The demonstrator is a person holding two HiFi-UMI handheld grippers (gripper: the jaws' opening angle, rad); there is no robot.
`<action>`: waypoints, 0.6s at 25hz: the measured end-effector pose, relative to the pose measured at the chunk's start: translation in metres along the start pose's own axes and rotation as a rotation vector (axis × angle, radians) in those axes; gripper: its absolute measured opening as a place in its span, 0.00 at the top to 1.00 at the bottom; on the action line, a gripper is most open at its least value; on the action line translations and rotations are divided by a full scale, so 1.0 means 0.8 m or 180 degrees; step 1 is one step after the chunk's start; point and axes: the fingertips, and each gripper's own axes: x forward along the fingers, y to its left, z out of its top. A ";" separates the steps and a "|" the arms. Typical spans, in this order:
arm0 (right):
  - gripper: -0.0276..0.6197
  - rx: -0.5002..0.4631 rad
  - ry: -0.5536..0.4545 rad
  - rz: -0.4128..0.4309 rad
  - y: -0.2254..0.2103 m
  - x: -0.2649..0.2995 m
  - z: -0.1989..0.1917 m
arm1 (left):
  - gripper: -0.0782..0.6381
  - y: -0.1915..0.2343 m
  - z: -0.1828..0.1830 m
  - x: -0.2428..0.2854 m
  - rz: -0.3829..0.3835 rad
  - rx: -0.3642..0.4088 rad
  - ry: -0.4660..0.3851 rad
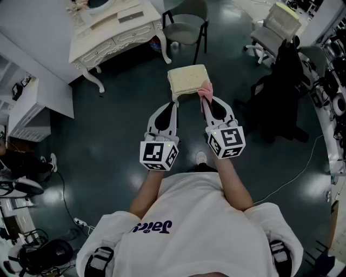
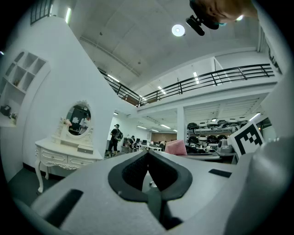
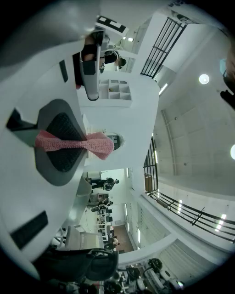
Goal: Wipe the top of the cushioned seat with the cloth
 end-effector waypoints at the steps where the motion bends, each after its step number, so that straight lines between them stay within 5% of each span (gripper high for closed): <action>1: 0.92 -0.0004 -0.0001 0.0013 -0.004 0.002 0.001 | 0.87 -0.002 -0.001 0.005 0.0005 -0.0002 -0.0004; 15: 0.92 0.0320 0.0043 0.0316 -0.118 0.081 -0.008 | 0.87 -0.009 -0.027 0.129 0.0309 -0.0061 -0.0001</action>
